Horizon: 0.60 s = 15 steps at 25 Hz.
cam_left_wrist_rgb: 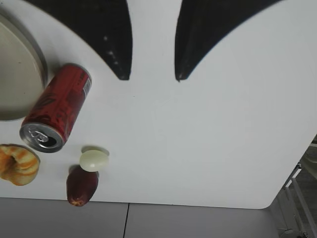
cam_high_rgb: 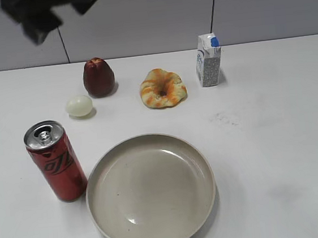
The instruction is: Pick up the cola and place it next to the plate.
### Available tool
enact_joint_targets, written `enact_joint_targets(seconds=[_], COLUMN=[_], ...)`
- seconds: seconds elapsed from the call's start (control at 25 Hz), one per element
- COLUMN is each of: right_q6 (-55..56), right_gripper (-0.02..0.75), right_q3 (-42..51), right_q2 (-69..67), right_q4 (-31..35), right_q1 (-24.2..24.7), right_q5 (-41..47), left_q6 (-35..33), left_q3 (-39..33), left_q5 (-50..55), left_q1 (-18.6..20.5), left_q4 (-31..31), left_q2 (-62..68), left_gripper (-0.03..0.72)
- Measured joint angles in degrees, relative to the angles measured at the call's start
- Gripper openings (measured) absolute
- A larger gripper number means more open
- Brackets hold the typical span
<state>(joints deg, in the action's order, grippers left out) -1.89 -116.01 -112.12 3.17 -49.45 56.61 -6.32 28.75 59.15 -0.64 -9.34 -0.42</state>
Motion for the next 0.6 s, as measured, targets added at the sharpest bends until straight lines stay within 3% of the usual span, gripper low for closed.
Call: enact_joint_targets(seconds=[0.24,0.48,0.6], right_q6=[4.89,6.49,6.81], right_gripper=[0.643,0.627,0.615], right_q3=[4.01,21.44,32.41], right_q2=[7.06,14.99,20.01], right_q4=[-3.17,-3.17,-3.67], right_q1=[13.43,26.81,30.03], right_q5=[9.98,12.54,12.62], left_q6=[0.00,0.00,0.00], left_q3=[0.00,0.00,0.00], left_q5=[0.00,0.00,0.00], left_q1=[0.00,0.00,0.00], left_q4=[0.00,0.00,0.00], left_q2=[0.00,0.00,0.00], left_gripper=[0.237,0.237,0.237])
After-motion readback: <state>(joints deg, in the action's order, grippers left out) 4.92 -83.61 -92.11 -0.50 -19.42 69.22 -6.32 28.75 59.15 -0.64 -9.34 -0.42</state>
